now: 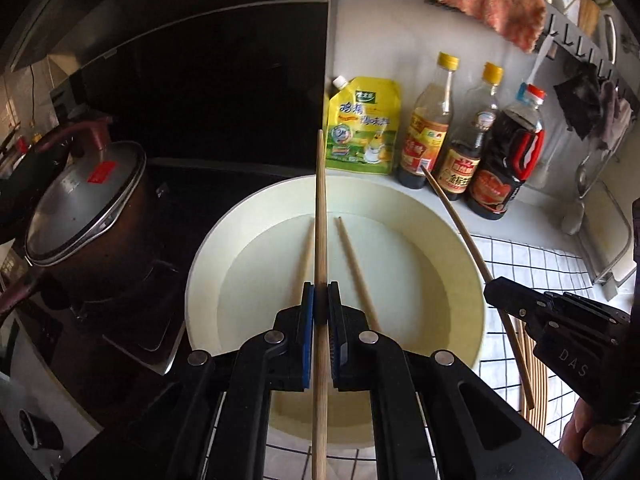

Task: Organize utensils
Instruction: 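Carry the right tool's chopstick over the basin while the left tool carries its chopstick there, then open the right tool to release its chopstick into the basin while the left tool releases its own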

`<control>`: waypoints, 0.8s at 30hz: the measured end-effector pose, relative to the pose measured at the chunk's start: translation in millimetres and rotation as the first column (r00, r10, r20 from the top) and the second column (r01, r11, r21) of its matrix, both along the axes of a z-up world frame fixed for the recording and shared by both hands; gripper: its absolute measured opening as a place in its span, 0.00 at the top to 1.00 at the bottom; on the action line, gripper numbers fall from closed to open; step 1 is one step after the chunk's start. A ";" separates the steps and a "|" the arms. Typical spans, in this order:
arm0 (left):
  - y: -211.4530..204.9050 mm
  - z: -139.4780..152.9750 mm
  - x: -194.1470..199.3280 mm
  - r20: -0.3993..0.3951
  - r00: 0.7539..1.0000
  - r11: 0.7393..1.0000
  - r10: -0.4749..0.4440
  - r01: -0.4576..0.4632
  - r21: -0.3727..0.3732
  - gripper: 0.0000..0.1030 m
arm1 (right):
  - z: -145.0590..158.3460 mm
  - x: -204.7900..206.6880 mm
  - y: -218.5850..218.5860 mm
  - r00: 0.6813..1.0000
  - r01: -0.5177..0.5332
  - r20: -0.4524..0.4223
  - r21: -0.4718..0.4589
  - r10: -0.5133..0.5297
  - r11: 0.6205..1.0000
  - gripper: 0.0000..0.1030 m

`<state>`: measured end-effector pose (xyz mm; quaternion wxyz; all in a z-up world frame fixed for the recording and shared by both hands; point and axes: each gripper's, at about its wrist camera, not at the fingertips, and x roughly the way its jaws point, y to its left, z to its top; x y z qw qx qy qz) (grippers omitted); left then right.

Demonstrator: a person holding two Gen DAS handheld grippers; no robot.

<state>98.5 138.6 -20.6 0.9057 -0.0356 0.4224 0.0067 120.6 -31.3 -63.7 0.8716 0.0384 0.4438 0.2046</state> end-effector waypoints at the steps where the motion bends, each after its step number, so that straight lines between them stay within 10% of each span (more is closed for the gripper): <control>1: 6.2 -5.7 5.0 -0.016 1.000 1.000 0.002 -0.002 -0.006 0.93 | -5.1 6.1 7.8 1.000 -0.004 -0.010 -0.005 0.004 1.000 0.94; 24: 25.5 -82.6 51.9 -0.224 0.973 0.998 -0.059 0.051 -0.041 0.92 | -69.3 53.6 55.5 0.980 0.032 -0.194 -0.092 -0.049 0.995 0.93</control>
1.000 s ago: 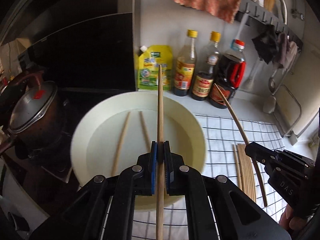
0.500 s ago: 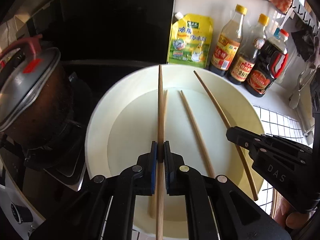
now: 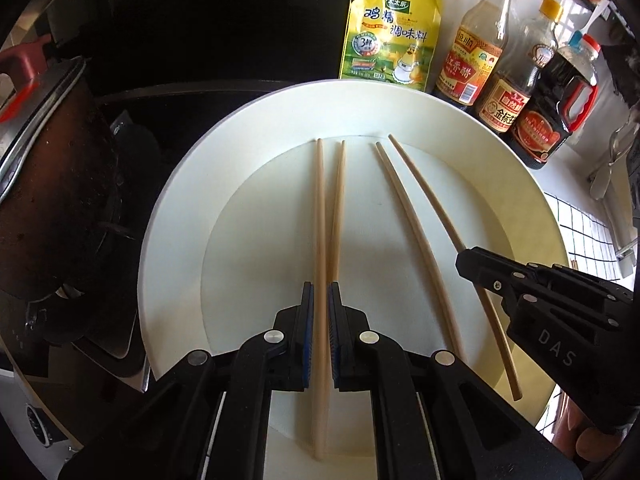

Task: Organize utensils
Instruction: 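Open the right tool to release its chopstick into the basin while the left tool releases its own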

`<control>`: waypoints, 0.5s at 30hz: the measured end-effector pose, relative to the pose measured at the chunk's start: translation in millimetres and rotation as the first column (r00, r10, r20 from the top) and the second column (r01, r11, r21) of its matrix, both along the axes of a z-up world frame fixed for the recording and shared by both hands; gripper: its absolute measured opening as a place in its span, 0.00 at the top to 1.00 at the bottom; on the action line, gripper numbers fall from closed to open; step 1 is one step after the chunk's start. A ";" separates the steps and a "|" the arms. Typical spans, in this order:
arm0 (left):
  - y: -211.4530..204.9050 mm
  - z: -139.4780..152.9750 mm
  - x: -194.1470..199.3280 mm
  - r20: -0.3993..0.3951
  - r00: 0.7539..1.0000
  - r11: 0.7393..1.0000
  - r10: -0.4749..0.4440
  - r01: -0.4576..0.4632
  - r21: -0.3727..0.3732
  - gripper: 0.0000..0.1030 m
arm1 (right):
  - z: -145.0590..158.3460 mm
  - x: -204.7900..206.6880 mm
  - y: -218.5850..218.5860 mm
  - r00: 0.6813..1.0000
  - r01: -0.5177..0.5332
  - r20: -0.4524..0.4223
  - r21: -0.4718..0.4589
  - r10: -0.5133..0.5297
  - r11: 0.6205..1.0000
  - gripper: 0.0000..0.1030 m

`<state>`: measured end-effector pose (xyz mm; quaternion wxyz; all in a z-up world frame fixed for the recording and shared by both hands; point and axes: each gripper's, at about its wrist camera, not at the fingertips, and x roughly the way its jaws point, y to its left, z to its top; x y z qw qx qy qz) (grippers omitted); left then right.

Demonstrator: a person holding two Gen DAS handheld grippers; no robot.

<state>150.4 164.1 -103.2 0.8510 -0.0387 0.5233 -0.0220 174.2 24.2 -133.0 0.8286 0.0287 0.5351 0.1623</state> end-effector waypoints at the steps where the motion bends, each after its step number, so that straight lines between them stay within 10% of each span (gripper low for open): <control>1: -0.1 -0.1 0.1 -0.001 1.000 1.000 0.001 -0.001 0.003 0.89 | -0.7 0.0 -0.6 1.000 0.002 -0.001 -0.003 -0.002 1.000 0.93; 10: 7.3 5.4 -9.8 0.028 0.999 0.999 0.041 -0.042 0.033 0.32 | 18.0 -16.8 -17.4 0.996 0.030 0.082 -0.009 -0.029 1.000 0.74; 15: 5.5 13.0 -14.5 0.047 0.998 0.998 0.044 -0.046 0.036 0.28 | 25.8 -29.6 -28.1 0.994 0.040 0.102 -0.011 -0.039 0.999 0.74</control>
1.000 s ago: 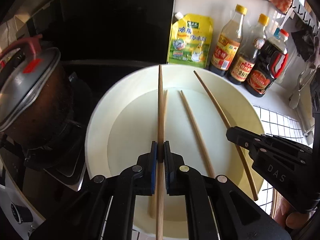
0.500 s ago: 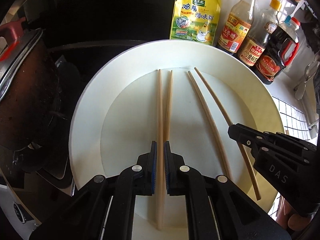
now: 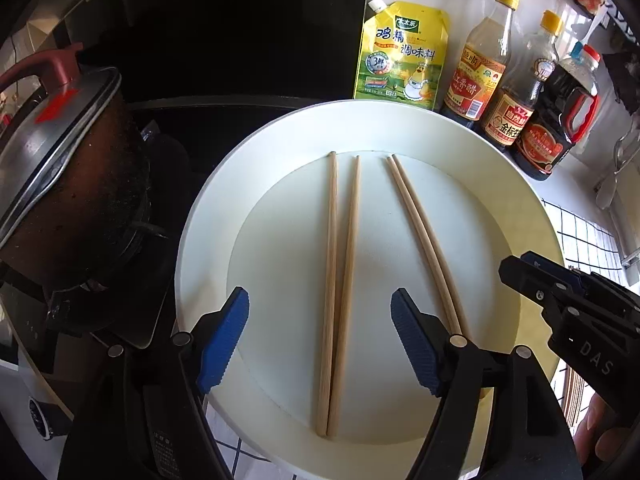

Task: Organize utensils
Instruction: 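Open the right tool to release its chopstick into the basin while the left tool releases its own, then withdraw both open tools from the basin back toward the chopstick bundle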

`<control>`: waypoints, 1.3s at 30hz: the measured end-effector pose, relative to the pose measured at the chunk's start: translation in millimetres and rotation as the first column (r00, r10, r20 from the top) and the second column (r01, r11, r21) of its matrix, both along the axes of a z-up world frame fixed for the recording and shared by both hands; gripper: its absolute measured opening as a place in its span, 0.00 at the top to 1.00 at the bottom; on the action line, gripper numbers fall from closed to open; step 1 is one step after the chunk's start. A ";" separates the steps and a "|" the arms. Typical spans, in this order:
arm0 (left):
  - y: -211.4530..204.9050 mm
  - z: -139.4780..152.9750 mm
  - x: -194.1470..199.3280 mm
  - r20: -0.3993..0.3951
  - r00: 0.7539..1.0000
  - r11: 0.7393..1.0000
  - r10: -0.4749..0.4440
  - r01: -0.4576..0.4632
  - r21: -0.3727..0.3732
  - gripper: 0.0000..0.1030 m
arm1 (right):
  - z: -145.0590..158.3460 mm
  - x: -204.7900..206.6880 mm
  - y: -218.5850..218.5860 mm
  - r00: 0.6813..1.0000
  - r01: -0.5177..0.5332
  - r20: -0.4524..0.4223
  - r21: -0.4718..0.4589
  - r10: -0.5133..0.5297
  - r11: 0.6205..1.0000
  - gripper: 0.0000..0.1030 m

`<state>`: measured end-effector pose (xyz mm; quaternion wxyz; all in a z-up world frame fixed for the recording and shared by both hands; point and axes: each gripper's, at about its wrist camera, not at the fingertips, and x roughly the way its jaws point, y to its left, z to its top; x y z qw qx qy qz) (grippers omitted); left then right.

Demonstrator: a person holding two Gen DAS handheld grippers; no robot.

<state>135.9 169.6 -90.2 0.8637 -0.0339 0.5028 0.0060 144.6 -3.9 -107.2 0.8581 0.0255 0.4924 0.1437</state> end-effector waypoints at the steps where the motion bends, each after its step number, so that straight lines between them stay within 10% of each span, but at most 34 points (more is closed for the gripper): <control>1: -1.0 1.4 -0.9 0.003 1.000 1.000 0.001 -0.001 0.002 0.26 | 2.3 -1.8 -1.9 1.000 0.002 0.002 0.001 -0.002 1.000 0.74; 39: -172.1 20.3 -93.9 0.031 0.968 0.967 -0.248 0.249 -0.052 0.10 | 5.4 -143.6 -191.3 0.970 0.244 0.048 -0.109 -0.240 0.964 0.46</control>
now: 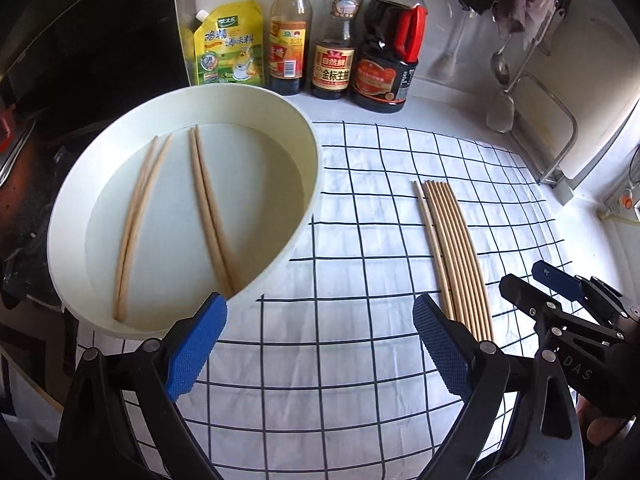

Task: Organize utensils
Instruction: 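Withdraw both open tools from the basin back toward the chopstick bundle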

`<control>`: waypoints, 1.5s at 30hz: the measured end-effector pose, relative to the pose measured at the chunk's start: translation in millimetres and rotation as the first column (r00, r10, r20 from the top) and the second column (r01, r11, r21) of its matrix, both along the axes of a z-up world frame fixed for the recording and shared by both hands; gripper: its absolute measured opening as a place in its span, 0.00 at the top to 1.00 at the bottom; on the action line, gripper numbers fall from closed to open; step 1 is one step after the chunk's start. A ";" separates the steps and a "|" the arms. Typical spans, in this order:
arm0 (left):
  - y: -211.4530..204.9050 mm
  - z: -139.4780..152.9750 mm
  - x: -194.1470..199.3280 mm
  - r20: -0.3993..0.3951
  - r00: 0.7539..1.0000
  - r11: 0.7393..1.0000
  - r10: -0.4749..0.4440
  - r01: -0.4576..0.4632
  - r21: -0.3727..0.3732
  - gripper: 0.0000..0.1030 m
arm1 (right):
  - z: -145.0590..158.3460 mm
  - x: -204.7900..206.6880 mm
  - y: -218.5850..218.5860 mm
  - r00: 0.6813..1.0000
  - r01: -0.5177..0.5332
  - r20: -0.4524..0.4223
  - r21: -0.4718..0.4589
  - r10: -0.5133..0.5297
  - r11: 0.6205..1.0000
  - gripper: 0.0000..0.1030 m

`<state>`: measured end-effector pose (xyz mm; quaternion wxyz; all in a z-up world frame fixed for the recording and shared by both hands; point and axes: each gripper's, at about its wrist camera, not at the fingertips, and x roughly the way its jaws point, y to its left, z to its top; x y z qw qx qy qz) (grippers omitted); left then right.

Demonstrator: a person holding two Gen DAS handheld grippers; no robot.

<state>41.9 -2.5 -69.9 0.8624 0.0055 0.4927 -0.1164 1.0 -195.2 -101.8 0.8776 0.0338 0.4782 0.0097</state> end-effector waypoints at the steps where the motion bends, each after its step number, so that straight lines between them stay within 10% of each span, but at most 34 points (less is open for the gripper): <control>1: -5.0 -1.0 -1.5 0.003 1.000 1.000 -0.005 0.005 0.001 0.10 | -4.6 -1.6 -6.2 1.000 0.011 -0.008 -0.004 -0.011 1.000 0.46; 18: -52.3 -30.3 -0.8 -0.025 1.000 0.999 -0.016 0.017 0.039 0.10 | -61.8 14.5 -43.2 0.995 0.072 -0.073 -0.032 -0.074 0.997 0.46; 45: -92.5 -60.5 13.8 -0.058 0.997 0.997 -0.041 0.045 0.066 0.10 | -70.0 9.9 -65.2 0.997 0.044 -0.065 -0.113 -0.051 0.993 0.46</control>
